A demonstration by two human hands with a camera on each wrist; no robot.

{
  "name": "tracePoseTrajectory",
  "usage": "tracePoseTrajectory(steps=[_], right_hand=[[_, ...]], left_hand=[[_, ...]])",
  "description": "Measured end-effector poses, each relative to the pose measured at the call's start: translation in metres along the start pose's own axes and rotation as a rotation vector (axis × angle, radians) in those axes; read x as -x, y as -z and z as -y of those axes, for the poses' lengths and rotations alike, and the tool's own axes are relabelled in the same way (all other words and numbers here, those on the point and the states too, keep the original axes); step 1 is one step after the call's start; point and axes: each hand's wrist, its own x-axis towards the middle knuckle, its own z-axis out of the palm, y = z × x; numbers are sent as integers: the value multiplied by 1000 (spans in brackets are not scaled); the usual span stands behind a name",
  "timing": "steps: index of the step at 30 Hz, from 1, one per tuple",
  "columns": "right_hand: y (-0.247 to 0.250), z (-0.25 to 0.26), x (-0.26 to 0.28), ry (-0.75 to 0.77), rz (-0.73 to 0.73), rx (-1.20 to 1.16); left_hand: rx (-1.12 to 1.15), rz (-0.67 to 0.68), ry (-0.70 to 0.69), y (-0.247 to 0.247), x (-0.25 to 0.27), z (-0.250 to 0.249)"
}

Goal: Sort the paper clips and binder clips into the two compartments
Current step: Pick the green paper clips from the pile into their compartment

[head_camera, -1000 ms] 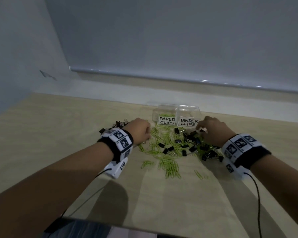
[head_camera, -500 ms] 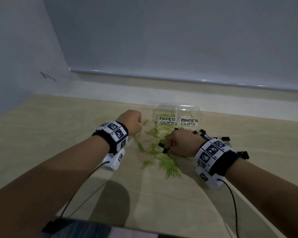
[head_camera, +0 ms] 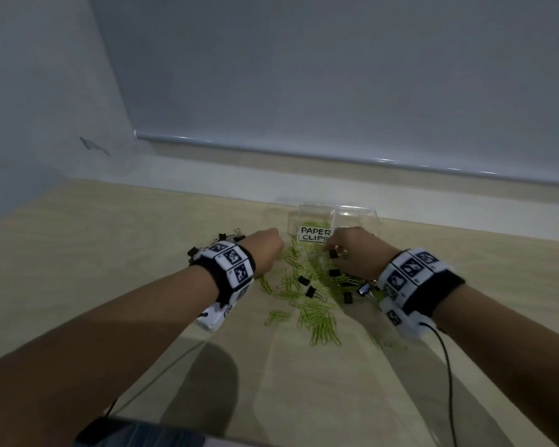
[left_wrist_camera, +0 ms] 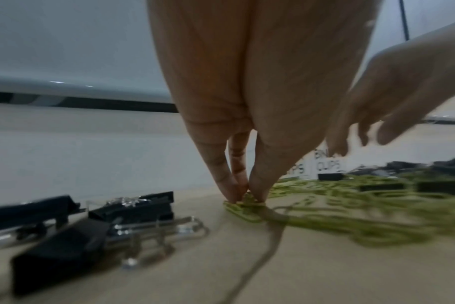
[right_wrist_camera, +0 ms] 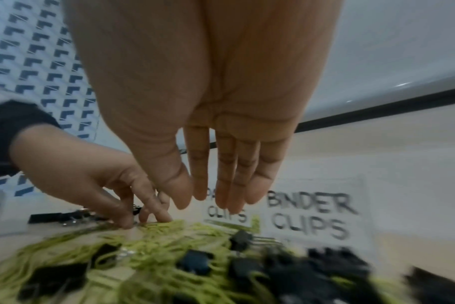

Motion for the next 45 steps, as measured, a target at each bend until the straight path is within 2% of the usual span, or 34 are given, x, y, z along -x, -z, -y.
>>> tracePoseTrajectory(steps=[3, 6, 9, 13, 17, 19, 22, 27, 29, 33, 39, 41, 45], right_hand=[[-7, 26, -24, 28, 57, -2], [-14, 44, -47, 42, 93, 57], [-19, 53, -54, 51, 128, 140], [-23, 56, -44, 78, 167, 229], [-26, 52, -26, 227, 196, 108], [-24, 46, -24, 186, 152, 13], [-15, 45, -28, 132, 72, -43], [-13, 61, -37, 140, 289, 50], [-16, 64, -34, 163, 312, 92], [-19, 59, -27, 146, 271, 89], [-21, 41, -20, 119, 138, -72], [-18, 29, -18, 73, 91, -218], [-8, 5, -13, -37, -14, -558]], left_hand=[[133, 13, -31, -8, 13, -4], [174, 9, -68, -6, 24, -1], [157, -10, -27, 0, 28, 7], [213, 63, 15, -2, 35, 12], [270, 85, -74, -11, 47, 4], [293, 68, -85, -16, 52, 1], [249, 59, 15, -19, 56, -3], [317, 2, 59, -14, 55, -17], [372, -23, 71, -14, 53, -16], [408, -28, 45, -13, 52, -10], [129, -18, -110, -9, 47, -13], [166, -8, -118, -7, 43, -12], [398, 0, -76, 1, 33, -5]])
